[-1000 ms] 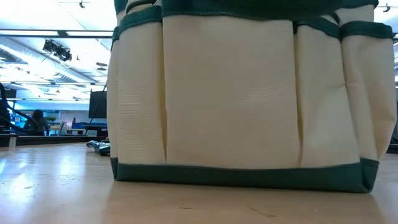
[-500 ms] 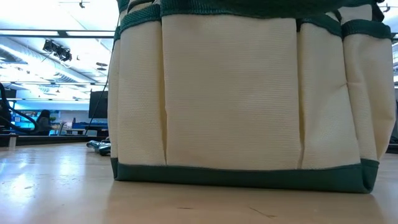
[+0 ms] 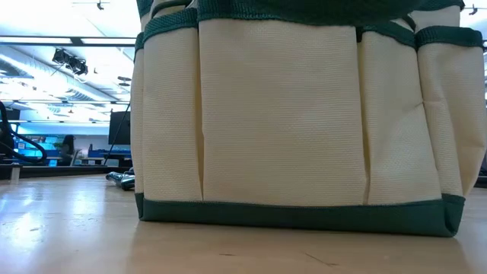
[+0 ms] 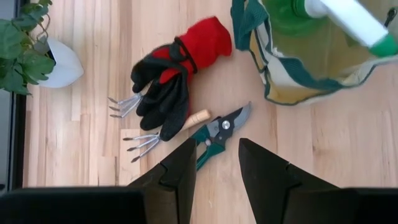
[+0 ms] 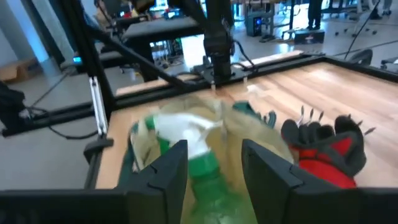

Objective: Pick & Place Garden tools in Gardening bag
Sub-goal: Put the dark green shear scissors into the gray gardening bag

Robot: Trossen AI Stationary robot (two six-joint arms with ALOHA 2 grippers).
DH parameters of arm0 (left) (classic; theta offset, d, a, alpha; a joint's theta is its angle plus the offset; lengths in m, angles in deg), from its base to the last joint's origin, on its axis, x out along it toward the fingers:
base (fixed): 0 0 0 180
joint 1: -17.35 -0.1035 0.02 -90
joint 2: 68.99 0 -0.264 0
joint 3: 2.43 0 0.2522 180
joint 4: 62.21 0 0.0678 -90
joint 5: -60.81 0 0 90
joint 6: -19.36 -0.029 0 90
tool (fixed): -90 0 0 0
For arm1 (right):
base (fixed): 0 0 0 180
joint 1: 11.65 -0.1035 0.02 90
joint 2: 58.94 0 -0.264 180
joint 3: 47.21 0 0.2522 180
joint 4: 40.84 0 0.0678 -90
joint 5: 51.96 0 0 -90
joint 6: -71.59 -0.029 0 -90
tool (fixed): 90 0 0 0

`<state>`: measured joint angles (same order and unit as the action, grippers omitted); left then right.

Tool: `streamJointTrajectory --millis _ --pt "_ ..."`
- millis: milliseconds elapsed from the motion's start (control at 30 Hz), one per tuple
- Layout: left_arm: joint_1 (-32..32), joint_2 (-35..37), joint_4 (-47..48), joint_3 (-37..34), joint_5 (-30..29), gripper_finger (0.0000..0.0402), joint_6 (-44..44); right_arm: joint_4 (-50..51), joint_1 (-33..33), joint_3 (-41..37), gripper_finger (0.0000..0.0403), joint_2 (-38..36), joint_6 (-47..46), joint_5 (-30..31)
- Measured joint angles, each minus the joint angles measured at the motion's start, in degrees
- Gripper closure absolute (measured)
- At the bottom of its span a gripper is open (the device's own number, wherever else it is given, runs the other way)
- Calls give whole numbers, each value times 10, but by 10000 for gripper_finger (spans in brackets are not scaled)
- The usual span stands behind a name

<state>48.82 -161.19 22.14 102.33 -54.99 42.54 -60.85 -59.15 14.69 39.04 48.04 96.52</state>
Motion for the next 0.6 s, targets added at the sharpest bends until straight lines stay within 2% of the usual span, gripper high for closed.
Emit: streamJointTrajectory --millis 200,367,500,600 --pt "0 0 20 -20 1 273 -43 0 1 0 252 -58 41 12" --pt "-1 0 26 -70 -1 273 -66 2 8 0 252 -111 101 36" --pt "-6 0 14 -111 -36 273 -82 5 19 0 252 -144 134 35" --pt "-20 0 -12 -140 -36 273 -104 16 30 0 252 -163 141 21"
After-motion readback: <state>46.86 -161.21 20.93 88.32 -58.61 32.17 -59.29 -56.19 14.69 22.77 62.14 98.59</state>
